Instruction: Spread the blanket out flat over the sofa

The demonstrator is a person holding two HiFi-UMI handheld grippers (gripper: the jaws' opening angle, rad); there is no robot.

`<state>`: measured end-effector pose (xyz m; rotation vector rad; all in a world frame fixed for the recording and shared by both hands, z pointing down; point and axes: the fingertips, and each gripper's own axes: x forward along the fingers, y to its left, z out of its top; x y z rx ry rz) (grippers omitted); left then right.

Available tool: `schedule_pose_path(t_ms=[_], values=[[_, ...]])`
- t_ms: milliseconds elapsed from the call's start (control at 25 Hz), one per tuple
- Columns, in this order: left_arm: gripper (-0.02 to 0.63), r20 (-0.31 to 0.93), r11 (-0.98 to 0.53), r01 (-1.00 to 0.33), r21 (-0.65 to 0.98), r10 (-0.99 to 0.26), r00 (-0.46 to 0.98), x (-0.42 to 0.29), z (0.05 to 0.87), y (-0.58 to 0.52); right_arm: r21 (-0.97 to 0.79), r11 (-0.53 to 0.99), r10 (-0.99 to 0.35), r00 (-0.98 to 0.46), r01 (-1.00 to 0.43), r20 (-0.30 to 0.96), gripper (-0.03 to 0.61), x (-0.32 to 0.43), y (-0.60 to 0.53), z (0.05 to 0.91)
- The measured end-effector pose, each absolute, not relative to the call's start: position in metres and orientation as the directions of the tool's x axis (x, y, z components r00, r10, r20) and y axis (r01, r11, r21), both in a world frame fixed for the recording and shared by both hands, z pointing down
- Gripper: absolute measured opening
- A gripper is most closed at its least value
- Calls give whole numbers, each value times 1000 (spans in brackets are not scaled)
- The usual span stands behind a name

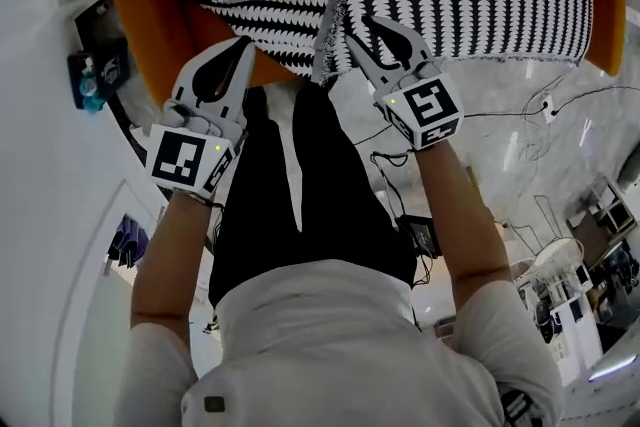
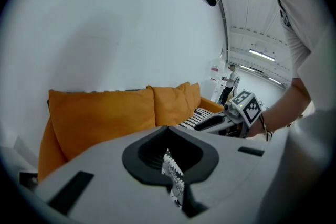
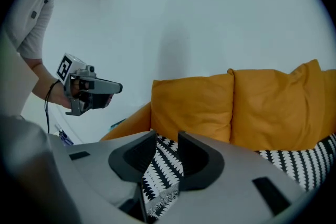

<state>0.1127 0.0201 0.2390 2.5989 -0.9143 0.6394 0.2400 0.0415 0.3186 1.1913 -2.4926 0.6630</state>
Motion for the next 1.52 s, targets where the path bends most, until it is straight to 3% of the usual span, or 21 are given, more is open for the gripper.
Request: schedule_pose_path(t_ms=[680, 1280, 1440, 1520], values=[[9, 619, -733, -653, 191, -427, 659, 105, 408, -8, -297, 501, -544, -562, -813, 623, 143, 237, -18, 531], [9, 644, -696, -688, 207, -432, 631, 82, 459, -25, -251, 513, -387, -483, -821, 786, 149, 225, -21, 641], [9, 646, -687, -695, 211, -435, 627, 77, 457, -24, -236, 525, -372, -470, -818, 800, 60, 224, -18, 640], [9, 644, -682, -698, 219, -437, 628, 75, 455, -25, -238, 525, -373, -473, -817, 798, 48, 222, -16, 639]])
